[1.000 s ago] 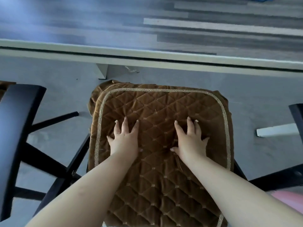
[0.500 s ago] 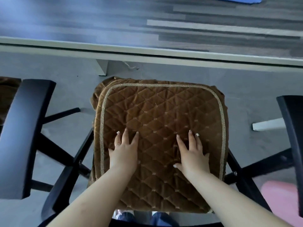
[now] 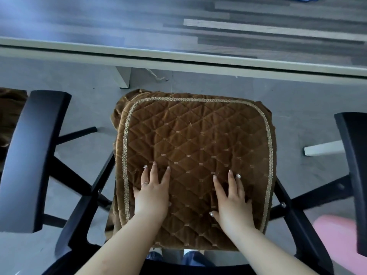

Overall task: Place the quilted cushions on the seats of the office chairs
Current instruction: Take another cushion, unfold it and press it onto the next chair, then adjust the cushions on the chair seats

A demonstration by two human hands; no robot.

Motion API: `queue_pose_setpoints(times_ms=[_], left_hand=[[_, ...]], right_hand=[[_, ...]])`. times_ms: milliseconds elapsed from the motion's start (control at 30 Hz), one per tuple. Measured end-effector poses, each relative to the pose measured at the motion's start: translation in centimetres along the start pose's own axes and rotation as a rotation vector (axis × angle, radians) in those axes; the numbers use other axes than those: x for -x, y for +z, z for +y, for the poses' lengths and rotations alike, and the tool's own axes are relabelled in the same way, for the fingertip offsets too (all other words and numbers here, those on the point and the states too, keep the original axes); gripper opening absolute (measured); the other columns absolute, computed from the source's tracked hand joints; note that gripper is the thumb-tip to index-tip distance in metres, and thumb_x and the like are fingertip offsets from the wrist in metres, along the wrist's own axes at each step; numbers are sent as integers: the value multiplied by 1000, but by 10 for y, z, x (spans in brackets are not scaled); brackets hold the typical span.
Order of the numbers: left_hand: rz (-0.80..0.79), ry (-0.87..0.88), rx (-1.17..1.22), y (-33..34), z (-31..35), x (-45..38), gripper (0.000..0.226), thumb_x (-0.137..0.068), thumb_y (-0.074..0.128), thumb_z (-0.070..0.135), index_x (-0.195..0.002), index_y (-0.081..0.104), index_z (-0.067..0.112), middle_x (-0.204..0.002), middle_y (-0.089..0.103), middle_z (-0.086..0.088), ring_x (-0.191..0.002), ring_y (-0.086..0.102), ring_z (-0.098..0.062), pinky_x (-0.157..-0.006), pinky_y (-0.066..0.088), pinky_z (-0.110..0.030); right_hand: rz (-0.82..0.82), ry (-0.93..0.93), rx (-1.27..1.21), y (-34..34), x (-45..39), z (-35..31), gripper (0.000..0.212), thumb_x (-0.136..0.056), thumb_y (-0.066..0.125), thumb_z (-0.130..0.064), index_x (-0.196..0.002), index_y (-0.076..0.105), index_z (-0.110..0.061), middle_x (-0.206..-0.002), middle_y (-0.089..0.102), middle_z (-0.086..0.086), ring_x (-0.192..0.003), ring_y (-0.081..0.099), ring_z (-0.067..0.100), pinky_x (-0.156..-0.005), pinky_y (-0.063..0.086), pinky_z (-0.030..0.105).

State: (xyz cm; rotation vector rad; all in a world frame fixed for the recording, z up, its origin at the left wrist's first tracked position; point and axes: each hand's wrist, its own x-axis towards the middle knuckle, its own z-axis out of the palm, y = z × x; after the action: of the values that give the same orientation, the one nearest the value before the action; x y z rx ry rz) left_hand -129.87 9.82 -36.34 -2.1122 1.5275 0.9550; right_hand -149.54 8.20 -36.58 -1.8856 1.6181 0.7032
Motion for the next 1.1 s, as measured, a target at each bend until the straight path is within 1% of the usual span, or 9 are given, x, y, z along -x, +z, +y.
queue_pose_setpoints(times_ms=[133,233,300,367,433,667,833,1000,1100], left_hand=[[16,5,-23,3,0,-3,94,-89,63,30,-152,-7,34,-160,-18,-7,-147,-15,-33,-115,18,-60],[-12,6,19,-7,-1,2,90,-87,65,31,-152,2,34,-162,-11,-5,-149,-9,-31,-114,23,-57],[-22,1,134,-22,-2,10,75,-86,64,34,-149,23,32,-160,15,-6,-147,15,-30,-111,35,-47],[-16,-48,340,-41,-5,26,57,-86,62,37,-139,43,28,-141,49,-1,-127,47,-23,-98,46,-36],[1,-96,542,-67,-9,53,48,-86,62,37,-131,52,25,-123,62,4,-108,58,-16,-88,48,-29],[151,-176,959,-156,-27,150,42,-87,66,32,-125,58,18,-101,63,7,-95,59,-13,-83,44,-26],[299,-174,1137,-211,-63,218,40,-87,66,32,-124,59,19,-112,66,-1,-97,61,-16,-88,50,-30],[457,-213,1298,-235,-148,287,39,-86,67,29,-122,61,14,-110,69,-5,-97,66,-20,-67,47,-24],[558,-251,1350,-235,-214,332,35,-86,68,27,-118,63,14,-111,71,-7,-103,67,-20,-76,46,-25]], right_hand=[[-20,9,6,1,-6,-6,97,-88,60,-42,-148,-16,-36,-153,-32,10,-144,-24,34,-110,22,64],[-47,4,-19,-11,-2,-3,92,-87,60,-42,-149,-8,-36,-157,-24,7,-146,-16,32,-111,26,57],[-50,14,-97,-29,-1,-1,78,-88,59,-41,-150,13,-31,-160,1,5,-147,8,28,-110,35,46],[-72,46,-239,-53,5,-2,61,-89,59,-40,-143,35,-27,-149,37,2,-133,42,23,-103,45,37],[-99,35,-316,-85,20,-8,52,-89,58,-40,-137,44,-26,-133,56,-2,-118,56,20,-98,49,34],[-42,-97,-423,-181,98,-72,49,-89,59,-40,-134,48,-23,-132,59,-1,-119,56,20,-99,44,31],[45,-254,-500,-236,159,-141,46,-89,61,-38,-132,51,-23,-129,60,0,-116,57,20,-95,44,28],[112,-460,-495,-263,220,-242,44,-88,63,-34,-129,54,-19,-119,64,2,-111,59,22,-92,45,31],[119,-546,-502,-257,259,-310,43,-86,66,-35,-125,56,-18,-113,65,2,-109,60,23,-90,47,32]])
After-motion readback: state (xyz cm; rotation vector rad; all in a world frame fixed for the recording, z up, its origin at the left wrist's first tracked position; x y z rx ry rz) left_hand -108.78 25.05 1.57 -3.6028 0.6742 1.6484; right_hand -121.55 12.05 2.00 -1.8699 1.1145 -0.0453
